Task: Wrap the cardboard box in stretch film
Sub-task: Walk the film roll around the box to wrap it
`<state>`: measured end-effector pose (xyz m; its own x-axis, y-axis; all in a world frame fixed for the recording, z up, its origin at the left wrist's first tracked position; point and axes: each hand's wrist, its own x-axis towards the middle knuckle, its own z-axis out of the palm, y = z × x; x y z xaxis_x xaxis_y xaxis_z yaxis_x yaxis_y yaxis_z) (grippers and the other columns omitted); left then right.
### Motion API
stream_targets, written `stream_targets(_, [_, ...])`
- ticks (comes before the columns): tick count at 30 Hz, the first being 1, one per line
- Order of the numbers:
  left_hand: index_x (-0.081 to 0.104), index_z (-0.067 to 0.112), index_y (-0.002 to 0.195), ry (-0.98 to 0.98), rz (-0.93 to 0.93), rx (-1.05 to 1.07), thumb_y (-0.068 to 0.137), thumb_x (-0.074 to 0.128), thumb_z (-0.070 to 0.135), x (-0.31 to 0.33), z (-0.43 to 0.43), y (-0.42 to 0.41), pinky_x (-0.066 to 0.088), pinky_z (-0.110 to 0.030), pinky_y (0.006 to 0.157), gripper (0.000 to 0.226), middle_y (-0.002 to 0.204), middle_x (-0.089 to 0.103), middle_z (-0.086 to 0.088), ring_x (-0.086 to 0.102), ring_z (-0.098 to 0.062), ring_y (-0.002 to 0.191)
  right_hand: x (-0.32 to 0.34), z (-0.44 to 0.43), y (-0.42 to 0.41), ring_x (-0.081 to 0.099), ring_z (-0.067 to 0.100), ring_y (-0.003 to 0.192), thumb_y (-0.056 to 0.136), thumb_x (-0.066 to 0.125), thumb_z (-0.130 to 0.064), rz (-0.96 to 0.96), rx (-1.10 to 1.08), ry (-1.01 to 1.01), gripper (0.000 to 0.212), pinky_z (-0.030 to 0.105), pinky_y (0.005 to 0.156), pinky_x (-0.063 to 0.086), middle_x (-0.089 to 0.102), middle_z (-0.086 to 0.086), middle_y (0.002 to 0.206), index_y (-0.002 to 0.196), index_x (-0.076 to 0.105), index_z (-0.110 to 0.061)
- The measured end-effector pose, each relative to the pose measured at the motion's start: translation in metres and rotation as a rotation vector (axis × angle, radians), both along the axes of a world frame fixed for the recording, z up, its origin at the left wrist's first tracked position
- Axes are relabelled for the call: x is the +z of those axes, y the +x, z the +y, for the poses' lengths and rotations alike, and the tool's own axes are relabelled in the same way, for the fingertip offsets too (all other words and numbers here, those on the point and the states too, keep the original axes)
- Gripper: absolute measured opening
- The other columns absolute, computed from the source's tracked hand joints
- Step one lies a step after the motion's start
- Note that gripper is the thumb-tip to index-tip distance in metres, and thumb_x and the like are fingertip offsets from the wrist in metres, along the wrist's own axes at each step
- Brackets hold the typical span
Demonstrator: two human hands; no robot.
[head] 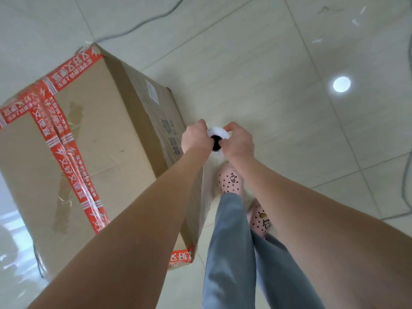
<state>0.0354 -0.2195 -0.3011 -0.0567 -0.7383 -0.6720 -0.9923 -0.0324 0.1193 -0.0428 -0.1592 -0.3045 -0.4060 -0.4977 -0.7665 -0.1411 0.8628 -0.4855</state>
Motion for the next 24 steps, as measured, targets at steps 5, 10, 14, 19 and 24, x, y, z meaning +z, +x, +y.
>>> stream_targets(5, [0.048, 0.009, 0.123, 0.022, -0.079, -0.274, 0.087, 0.058, 0.010, -0.001, -0.004, -0.001, 0.043, -0.034, 0.066, 0.037, 0.117, 0.055, -0.010, 0.060, -0.031, 0.100, 0.001, 0.000, 0.000, 0.057, 0.023, 0.078, 0.083, 0.053, -0.013, -0.026, -0.009, 0.018, 0.027, 0.026, 0.060, 0.038, 0.063, 0.002, 0.093, 0.106, 0.059, -0.026])
stream_targets(10, [0.057, 0.015, 0.110, 0.066, -0.075, -0.478, 0.086, 0.053, 0.011, -0.006, -0.021, -0.011, 0.048, -0.034, 0.067, 0.025, 0.104, 0.057, -0.007, 0.061, -0.029, 0.096, 0.003, -0.015, -0.006, 0.060, 0.023, 0.083, 0.083, 0.048, -0.014, 0.018, 0.067, 0.053, 0.030, 0.027, 0.066, 0.044, 0.066, 0.000, 0.098, 0.105, 0.061, -0.029])
stream_targets(14, [0.062, 0.006, 0.094, 0.097, -0.075, -0.402, 0.084, 0.049, 0.007, -0.004, -0.040, -0.010, 0.044, -0.032, 0.062, 0.017, 0.093, 0.061, -0.011, 0.061, -0.031, 0.088, 0.003, -0.033, -0.011, 0.058, 0.021, 0.084, 0.083, 0.052, -0.019, 0.063, 0.066, 0.066, 0.028, 0.025, 0.066, 0.039, 0.068, -0.002, 0.101, 0.107, 0.063, -0.028])
stream_targets(19, [0.061, 0.001, 0.086, 0.131, -0.003, -0.114, 0.080, 0.051, 0.007, -0.006, -0.060, 0.004, 0.042, -0.029, 0.056, 0.013, 0.090, 0.063, -0.015, 0.060, -0.030, 0.075, 0.005, -0.054, -0.007, 0.059, 0.021, 0.090, 0.083, 0.059, -0.027, -0.059, -0.034, 0.090, 0.037, 0.027, 0.069, 0.041, 0.059, 0.000, 0.106, 0.119, 0.054, -0.021])
stream_targets(24, [0.061, 0.002, 0.084, 0.150, 0.063, 0.134, 0.082, 0.062, 0.020, -0.010, -0.073, 0.015, 0.054, -0.032, 0.057, 0.018, 0.084, 0.065, -0.014, 0.065, -0.029, 0.071, 0.003, -0.068, 0.004, 0.060, 0.023, 0.089, 0.083, 0.060, -0.020, -0.105, -0.062, 0.084, 0.044, 0.026, 0.070, 0.042, 0.060, 0.005, 0.118, 0.126, 0.050, -0.020])
